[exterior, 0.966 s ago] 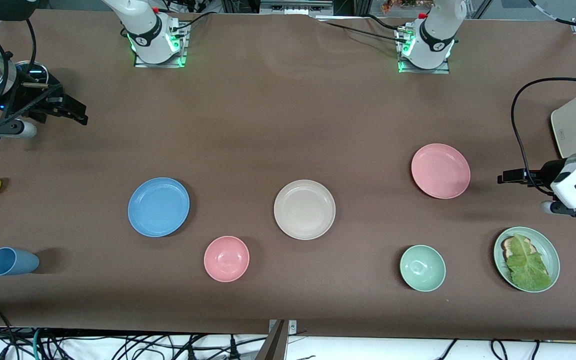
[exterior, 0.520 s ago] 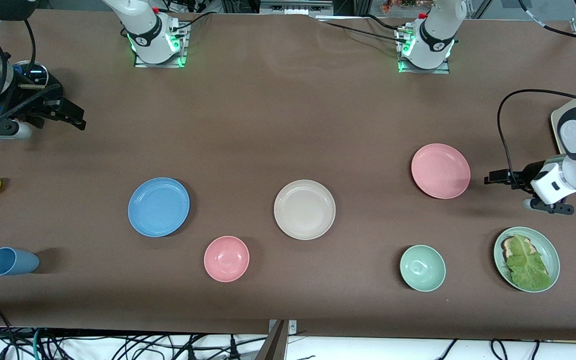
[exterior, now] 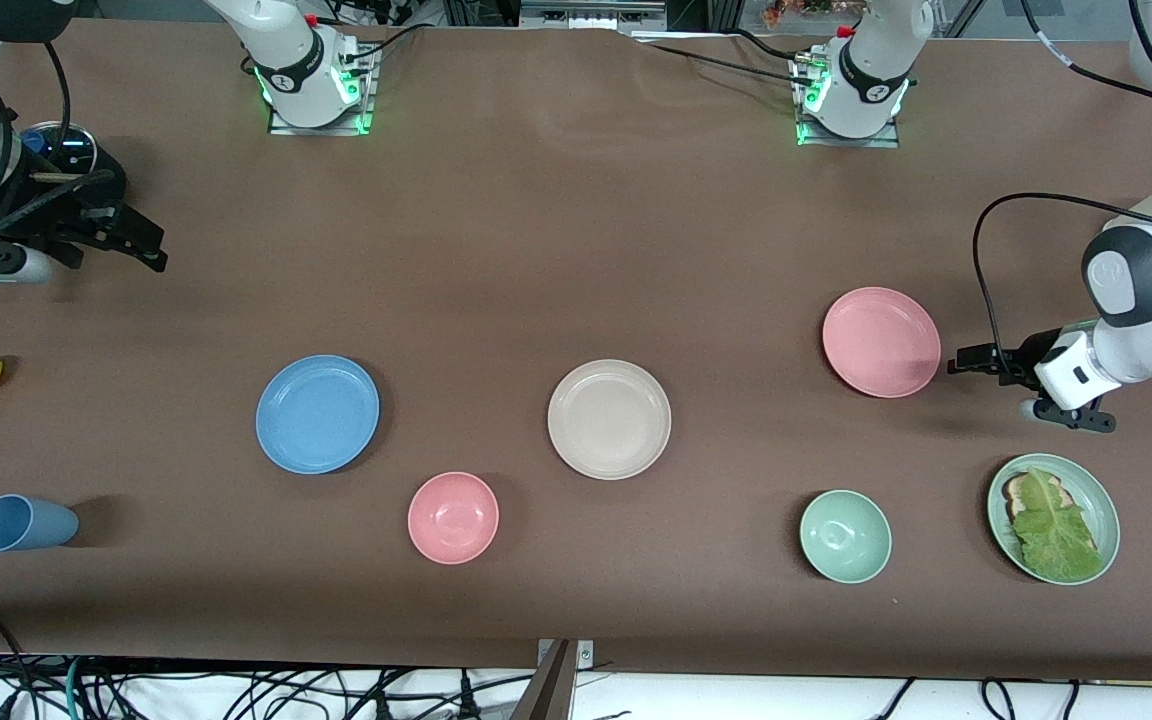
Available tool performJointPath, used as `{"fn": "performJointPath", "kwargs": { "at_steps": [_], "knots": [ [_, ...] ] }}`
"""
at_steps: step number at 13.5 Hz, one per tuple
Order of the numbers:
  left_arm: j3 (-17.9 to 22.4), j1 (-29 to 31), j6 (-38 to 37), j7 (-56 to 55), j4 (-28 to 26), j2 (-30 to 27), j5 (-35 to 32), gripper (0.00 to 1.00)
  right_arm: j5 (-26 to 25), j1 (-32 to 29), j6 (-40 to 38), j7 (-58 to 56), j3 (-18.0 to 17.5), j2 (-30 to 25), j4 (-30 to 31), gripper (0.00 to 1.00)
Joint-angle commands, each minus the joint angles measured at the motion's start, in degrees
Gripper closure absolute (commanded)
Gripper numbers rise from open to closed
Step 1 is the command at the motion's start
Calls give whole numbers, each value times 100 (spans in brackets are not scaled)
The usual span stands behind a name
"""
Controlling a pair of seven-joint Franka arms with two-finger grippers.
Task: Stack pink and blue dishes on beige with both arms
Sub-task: 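Move the left gripper down to the rim of the pink plate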
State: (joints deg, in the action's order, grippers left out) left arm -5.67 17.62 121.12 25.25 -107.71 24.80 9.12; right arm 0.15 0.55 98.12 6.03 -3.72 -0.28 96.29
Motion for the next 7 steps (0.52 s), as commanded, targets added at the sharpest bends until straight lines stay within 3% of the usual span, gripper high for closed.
{"fn": "performJointPath", "kwargs": {
  "at_steps": [1, 7],
  "knots": [
    [-83, 31, 236, 252, -119, 51, 178, 0, -24, 7, 41, -145, 20, -42, 39, 0],
    [-110, 66, 948, 420, -690, 69, 257, 0, 2, -2, 6, -163, 29, -51, 39, 0]
  ]
}}
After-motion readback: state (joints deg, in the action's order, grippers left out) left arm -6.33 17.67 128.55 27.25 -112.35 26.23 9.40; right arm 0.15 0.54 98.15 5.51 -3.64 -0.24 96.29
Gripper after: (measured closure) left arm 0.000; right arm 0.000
